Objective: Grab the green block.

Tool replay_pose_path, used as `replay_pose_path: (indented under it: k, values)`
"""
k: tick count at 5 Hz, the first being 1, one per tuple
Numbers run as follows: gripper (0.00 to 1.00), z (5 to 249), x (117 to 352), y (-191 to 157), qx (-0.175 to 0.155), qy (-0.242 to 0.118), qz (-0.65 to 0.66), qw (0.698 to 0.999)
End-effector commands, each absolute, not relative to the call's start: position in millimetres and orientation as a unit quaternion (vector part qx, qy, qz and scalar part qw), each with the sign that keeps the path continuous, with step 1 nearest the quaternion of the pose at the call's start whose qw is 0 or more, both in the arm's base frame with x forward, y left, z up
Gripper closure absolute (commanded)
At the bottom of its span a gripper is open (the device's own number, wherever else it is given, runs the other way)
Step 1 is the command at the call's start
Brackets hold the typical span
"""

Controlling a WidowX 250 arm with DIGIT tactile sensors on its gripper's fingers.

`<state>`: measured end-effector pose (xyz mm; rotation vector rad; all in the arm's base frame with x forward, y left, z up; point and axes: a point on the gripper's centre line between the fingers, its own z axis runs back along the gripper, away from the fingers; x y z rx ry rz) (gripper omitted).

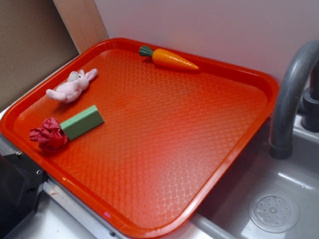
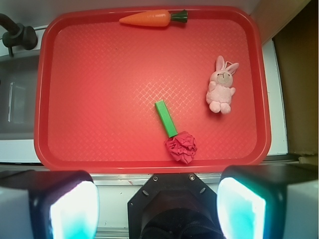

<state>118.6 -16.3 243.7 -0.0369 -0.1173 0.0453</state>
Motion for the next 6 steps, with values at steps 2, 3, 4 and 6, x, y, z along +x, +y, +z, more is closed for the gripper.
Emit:
replay_pose_path:
  k: [2,3,4,6]
  values:
    - [0.00,242,141,-7,-0.009,-0.085,0.009,0.996]
    - [0.00,230,158,3,-0.012,-0.106,-0.021,0.994]
    - [0.00,206,169,9,-0.013,-0.118,-0.061,0.991]
    - [0.00,125,183,9,-0.021,-0.048,-0.124,0.991]
